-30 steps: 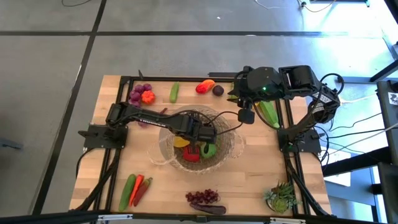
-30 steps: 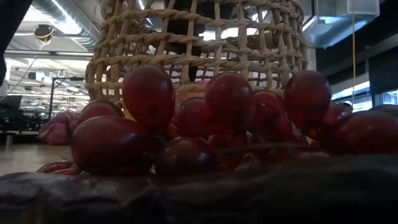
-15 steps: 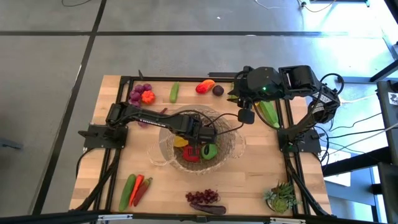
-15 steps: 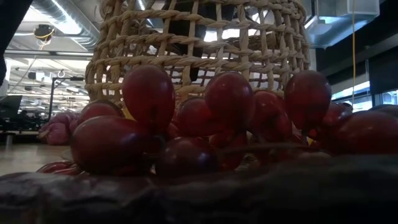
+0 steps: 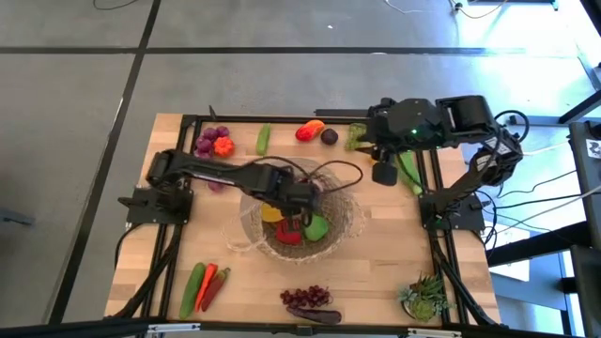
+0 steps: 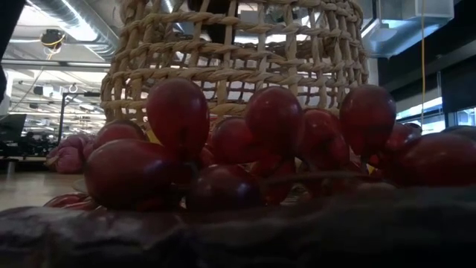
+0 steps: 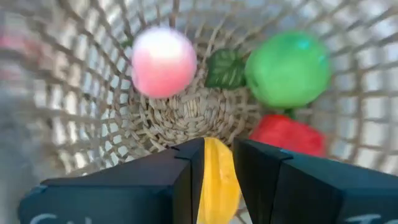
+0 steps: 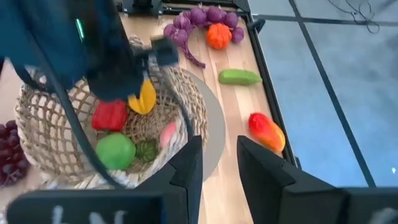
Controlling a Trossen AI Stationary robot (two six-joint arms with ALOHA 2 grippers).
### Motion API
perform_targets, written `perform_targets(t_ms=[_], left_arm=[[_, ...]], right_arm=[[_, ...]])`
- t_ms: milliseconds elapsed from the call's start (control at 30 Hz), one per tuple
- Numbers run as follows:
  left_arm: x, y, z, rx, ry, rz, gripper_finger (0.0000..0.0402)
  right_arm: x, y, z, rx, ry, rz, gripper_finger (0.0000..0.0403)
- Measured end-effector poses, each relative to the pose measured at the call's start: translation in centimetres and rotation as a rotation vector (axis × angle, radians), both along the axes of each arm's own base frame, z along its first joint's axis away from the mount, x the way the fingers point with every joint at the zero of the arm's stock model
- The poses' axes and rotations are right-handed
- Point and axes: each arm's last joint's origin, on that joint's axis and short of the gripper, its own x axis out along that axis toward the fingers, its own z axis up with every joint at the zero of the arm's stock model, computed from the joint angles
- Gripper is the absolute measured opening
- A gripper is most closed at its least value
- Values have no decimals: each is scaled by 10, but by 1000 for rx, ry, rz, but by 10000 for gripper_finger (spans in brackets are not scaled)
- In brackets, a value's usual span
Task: Build produce basket
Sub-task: Put the yellow bell pepper into the brown basket
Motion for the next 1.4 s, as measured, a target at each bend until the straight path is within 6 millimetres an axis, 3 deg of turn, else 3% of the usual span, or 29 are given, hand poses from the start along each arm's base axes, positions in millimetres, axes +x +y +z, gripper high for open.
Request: perform_targets(t_ms=[233,433,700,967,1100,1400], left_arm=[[-26,-10,50,12,-222,3,75],[-52,-17,86,62,-388,26,75],[-80,-14,113,37,-492,84,75],[-88,-11,120,28,-525,120,75],[-88,-11,120,15,-531,138,75],[-94,3,124,38,-524,154,75]], right_arm=[[-25,-1,5,13,-4,-22,97],[-47,-2,-9,80,30,-100,97],[-55,-15,-60,141,121,-473,97],[-55,-55,-114,224,257,-832,97],[-56,-78,-146,294,371,-888,97],[-54,-134,-204,392,407,-1030,97]])
